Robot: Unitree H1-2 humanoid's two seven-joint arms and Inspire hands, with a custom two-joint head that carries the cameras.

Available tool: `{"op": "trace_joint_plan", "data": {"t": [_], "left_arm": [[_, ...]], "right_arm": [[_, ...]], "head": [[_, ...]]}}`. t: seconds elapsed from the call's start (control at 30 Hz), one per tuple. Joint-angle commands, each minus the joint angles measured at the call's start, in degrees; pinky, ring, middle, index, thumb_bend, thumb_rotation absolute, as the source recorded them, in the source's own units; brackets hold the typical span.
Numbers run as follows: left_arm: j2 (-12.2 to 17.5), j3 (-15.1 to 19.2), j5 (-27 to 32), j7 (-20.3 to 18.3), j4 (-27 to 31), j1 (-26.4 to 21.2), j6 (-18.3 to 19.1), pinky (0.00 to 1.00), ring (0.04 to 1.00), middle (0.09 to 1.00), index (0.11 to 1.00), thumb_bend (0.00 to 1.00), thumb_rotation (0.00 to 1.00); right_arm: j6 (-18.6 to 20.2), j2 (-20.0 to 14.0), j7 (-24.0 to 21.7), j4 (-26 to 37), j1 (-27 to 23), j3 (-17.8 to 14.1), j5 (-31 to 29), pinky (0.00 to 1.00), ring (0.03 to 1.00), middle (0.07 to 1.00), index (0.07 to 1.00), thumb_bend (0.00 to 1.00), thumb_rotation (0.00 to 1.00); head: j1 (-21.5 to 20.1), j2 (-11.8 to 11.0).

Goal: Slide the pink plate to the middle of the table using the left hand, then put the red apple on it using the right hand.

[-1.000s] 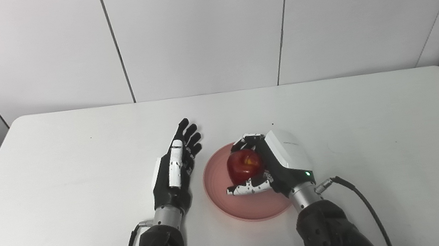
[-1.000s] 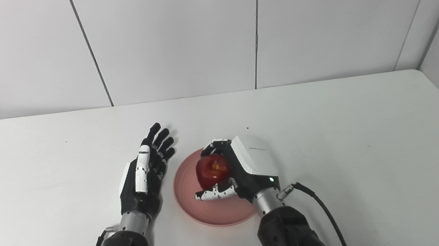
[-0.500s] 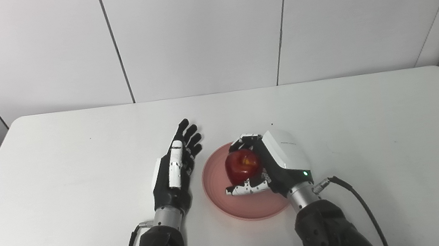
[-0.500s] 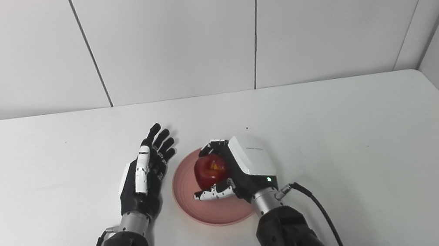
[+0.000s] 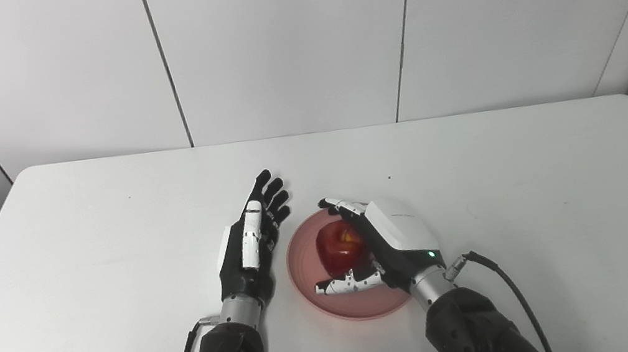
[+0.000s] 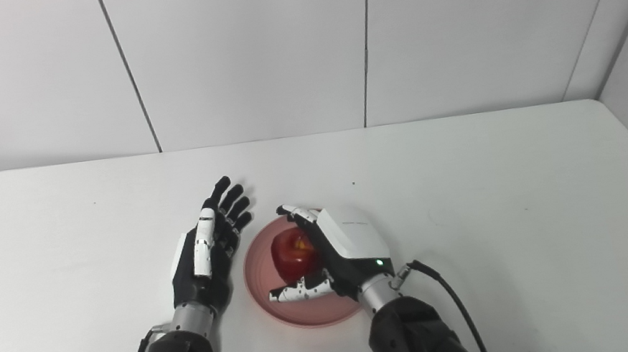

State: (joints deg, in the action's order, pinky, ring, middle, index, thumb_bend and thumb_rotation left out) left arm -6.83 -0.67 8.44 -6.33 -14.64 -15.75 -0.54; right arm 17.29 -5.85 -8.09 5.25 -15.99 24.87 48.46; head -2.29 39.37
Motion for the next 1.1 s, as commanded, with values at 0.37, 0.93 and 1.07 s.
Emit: {"op": "trace_joint_plan", "data": {"t": [0.37,0.93,1.07], "left_arm": [[0.27,0.05,0.0,0.36,-2.33,2.35,1.64,0.92,0.922,0.929,0.919,0.37,1.0],[0.33,0.11,0.57,-0.08,-2.2,2.49,1.97,0.94,0.94,0.939,0.929,0.37,1.0],[-0.05,0.56,1.6,-0.21,-2.06,2.61,2.13,0.94,0.947,0.939,0.924,0.37,1.0]], "right_arm": [[-3.05,-1.11,1.1,2.23,-0.37,-0.45,-0.46,0.92,0.928,0.947,0.965,1.0,0.59],[-4.94,-0.18,4.62,11.48,0.29,-4.86,-3.1,0.9,0.945,0.969,0.995,1.0,0.68],[-5.59,0.28,6.08,12.87,0.36,-6.6,-3.92,0.88,0.936,0.96,0.985,1.0,0.69]], "head": [[-0.06,-0.12],[-0.07,-0.4],[-0.03,-0.36]]}}
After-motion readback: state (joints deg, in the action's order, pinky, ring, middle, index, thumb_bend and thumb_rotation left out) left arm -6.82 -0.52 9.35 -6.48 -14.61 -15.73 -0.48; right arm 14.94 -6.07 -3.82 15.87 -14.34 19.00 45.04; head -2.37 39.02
